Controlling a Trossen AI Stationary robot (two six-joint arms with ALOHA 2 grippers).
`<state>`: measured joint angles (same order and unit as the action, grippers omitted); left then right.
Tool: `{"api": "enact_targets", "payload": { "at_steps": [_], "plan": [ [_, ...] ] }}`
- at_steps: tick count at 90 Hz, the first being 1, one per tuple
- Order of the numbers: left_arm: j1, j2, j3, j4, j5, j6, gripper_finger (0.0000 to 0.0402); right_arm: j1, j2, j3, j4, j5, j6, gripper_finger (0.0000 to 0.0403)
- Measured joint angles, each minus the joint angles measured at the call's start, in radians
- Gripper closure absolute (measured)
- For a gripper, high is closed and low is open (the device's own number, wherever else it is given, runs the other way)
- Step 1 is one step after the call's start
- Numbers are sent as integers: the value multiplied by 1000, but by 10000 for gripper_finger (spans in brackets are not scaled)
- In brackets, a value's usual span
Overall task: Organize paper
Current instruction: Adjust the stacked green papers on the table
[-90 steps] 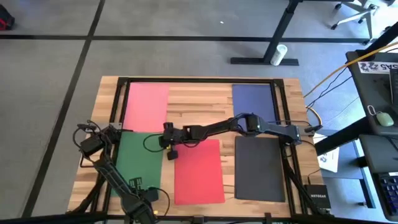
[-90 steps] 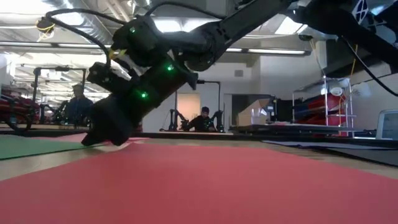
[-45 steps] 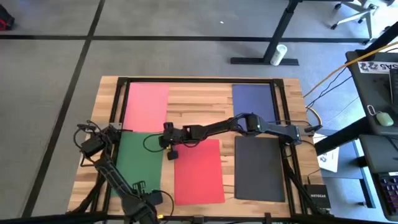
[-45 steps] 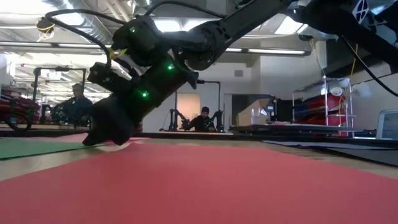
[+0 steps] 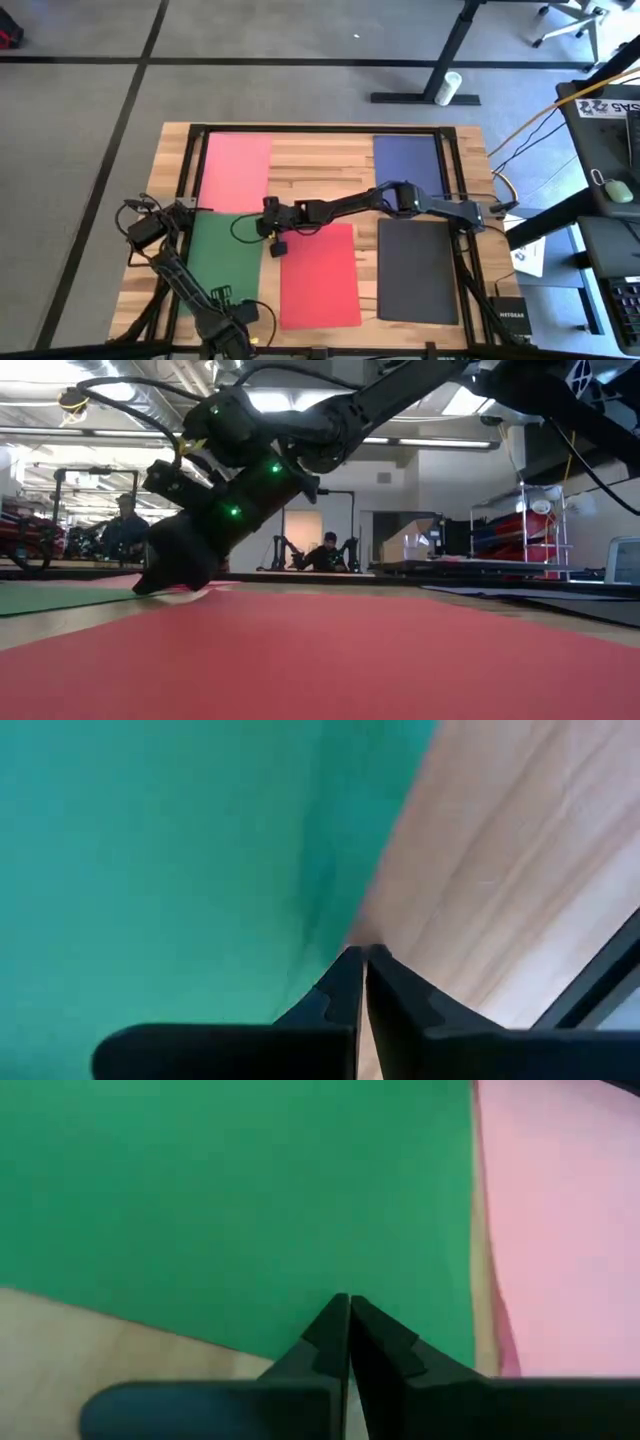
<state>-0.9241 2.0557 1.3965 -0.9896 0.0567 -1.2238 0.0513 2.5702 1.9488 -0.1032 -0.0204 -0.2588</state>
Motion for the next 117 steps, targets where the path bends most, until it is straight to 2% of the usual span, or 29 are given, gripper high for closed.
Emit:
{"api": "enact_targets", "payload": {
  "at_steps": [101,117],
  "plan": [
    [-1,9,33,4,25,5,402,5,2,-3,32,-30,0,403],
    [-1,9,33,3,25,5,402,2,2,-2,24,-81,0,403]
  ]
}}
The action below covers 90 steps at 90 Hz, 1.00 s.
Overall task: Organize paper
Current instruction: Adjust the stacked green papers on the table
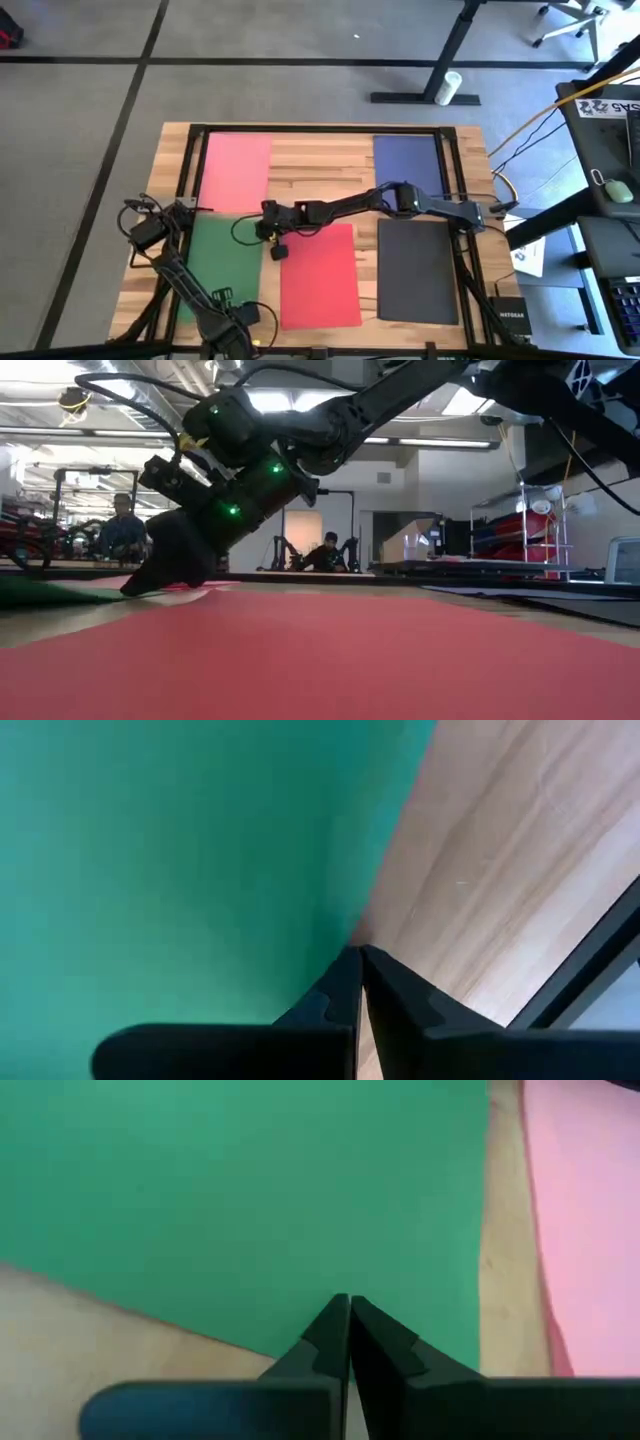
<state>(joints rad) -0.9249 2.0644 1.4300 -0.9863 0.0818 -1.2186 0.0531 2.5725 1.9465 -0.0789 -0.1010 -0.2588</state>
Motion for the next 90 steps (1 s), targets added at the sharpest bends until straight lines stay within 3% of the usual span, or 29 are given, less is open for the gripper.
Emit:
{"api": "enact_targets", "payload": {
  "at_steps": [90],
  "plan": [
    [-2,-1,4,22,16,-31,401,4,-40,0,10,12,-7,403]
  ]
}}
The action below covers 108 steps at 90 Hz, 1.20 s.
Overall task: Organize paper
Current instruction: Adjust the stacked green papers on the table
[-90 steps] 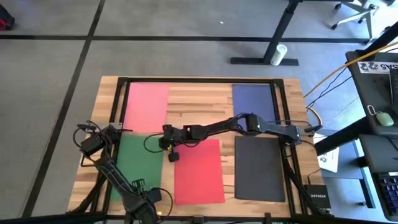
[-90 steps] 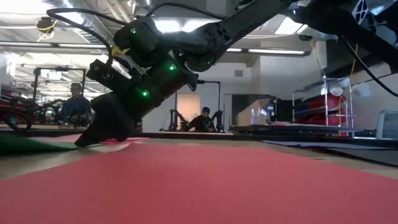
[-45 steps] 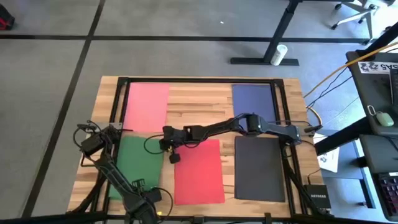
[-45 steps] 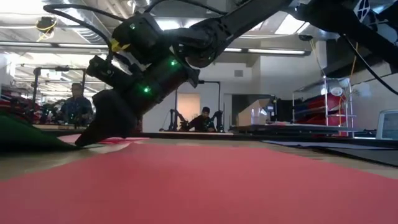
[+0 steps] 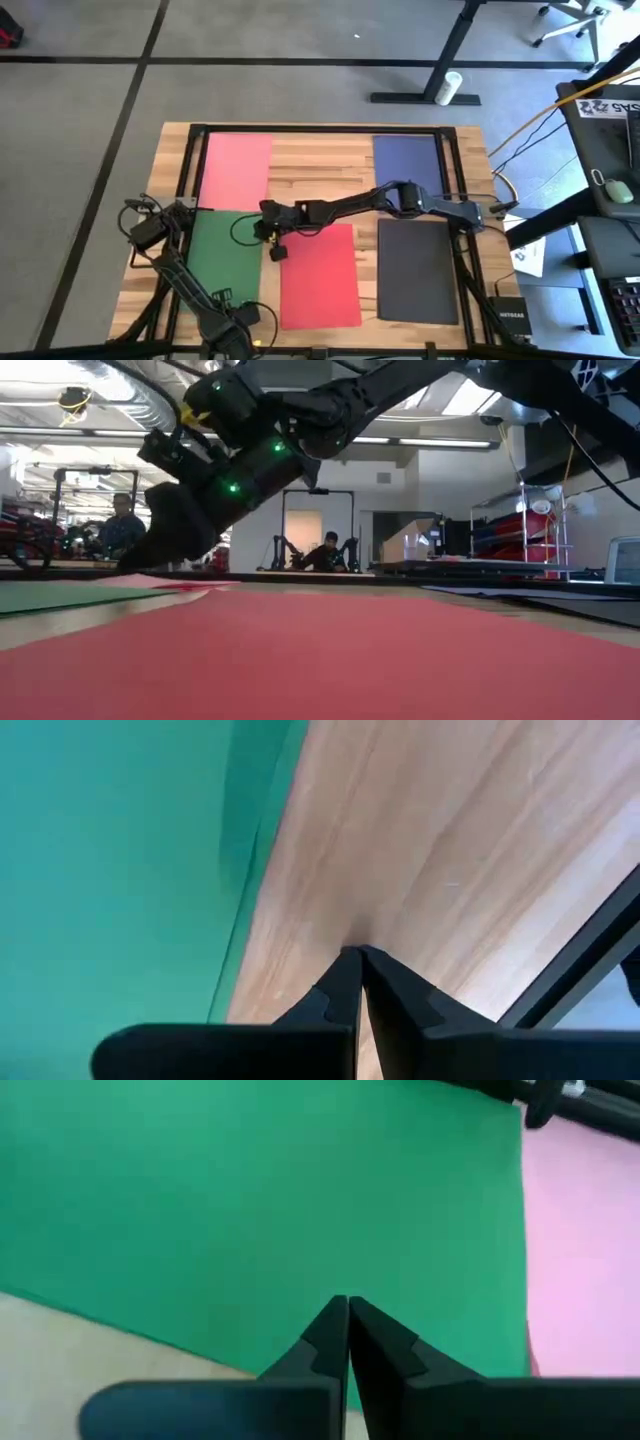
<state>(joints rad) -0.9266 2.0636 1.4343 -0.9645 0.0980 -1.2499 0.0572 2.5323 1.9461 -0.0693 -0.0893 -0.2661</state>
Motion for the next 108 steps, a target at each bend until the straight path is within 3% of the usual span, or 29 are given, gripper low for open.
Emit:
{"api": "enact_targets", "payload": {
  "at_steps": [15,52,90,108],
  "plan": [
    [-2,3,28,-8,-29,0,402,3,25,0,-1,-30,1,403],
    [-20,-56,51,-48,-211,-77,402,27,38,4,-23,-90,27,403],
    [-64,-58,51,-45,-267,-167,402,51,38,2,-25,-137,34,403],
    [-50,-58,51,-32,-352,-138,402,51,44,25,-6,-137,51,403]
  ]
}}
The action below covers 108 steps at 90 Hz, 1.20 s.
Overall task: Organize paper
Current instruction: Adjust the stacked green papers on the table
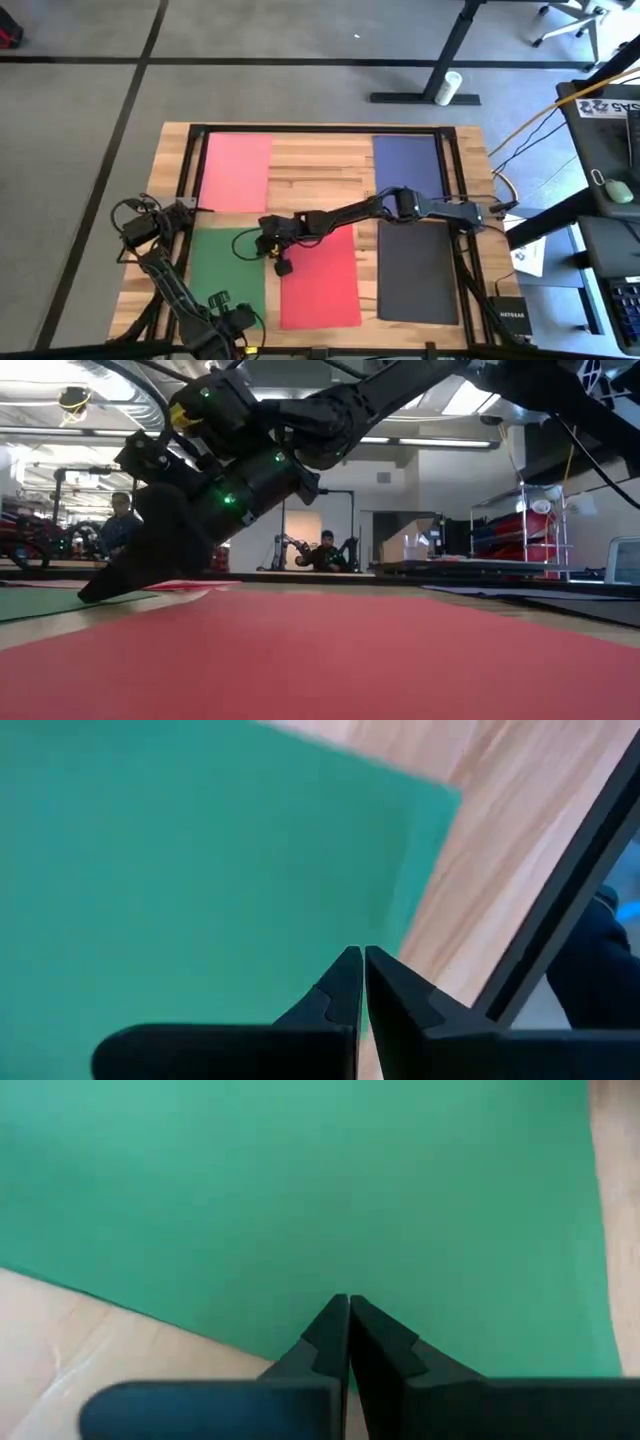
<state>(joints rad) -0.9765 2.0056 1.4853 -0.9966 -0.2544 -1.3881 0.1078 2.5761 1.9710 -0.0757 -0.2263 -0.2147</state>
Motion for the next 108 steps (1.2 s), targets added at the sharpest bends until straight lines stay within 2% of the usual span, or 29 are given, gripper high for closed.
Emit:
{"api": "enact_targets", "payload": {
  "at_steps": [16,40,66,108],
  "plan": [
    [53,-1,0,123,-94,168,402,-3,3,64,-34,13,0,403],
    [114,0,-13,217,-156,347,402,-10,1,143,-147,124,-75,403],
    [110,1,-105,345,-150,349,402,-25,0,144,-189,130,-75,403],
    [99,2,-163,362,-74,307,402,-26,-1,144,-190,130,-79,403]
  ]
}}
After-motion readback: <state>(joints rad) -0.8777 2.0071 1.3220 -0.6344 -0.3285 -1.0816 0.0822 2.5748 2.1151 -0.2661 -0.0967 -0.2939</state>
